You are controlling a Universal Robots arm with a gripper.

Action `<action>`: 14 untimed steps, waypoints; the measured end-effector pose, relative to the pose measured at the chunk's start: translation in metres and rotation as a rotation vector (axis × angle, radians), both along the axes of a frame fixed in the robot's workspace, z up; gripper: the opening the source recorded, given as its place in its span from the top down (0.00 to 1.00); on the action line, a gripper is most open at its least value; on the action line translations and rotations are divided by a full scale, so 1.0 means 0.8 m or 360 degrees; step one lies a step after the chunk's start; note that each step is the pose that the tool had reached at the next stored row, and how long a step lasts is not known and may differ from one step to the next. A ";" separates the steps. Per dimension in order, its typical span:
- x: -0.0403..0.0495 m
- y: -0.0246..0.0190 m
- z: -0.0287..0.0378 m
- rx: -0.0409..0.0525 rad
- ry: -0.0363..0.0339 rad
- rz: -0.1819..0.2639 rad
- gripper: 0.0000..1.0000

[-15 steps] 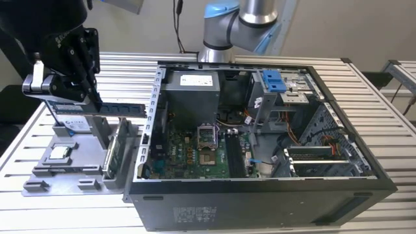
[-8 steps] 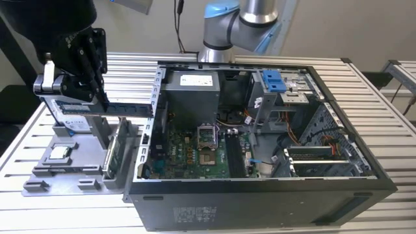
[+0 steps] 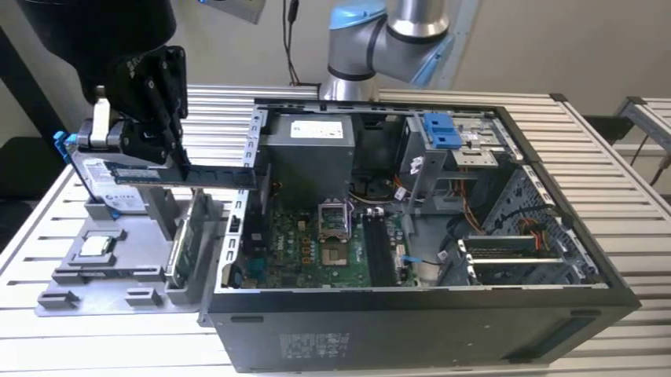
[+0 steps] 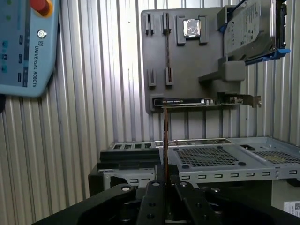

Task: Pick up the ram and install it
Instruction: 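Pick up the ram and move it above insertion slot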

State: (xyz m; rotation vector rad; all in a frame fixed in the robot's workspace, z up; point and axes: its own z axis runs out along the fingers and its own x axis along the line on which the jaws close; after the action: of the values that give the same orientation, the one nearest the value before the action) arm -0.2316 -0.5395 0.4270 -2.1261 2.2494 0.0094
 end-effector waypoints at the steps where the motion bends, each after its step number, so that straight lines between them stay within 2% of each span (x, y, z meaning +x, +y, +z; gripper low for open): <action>1: 0.003 0.0000 0.0000 0.0000 0.0000 0.0000 0.86; 14: 0.039 0.0000 0.0000 0.0000 0.0000 0.0000 0.86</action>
State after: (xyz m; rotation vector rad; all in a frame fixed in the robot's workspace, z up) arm -0.2004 -0.5396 0.4270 -2.1262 2.2493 0.0095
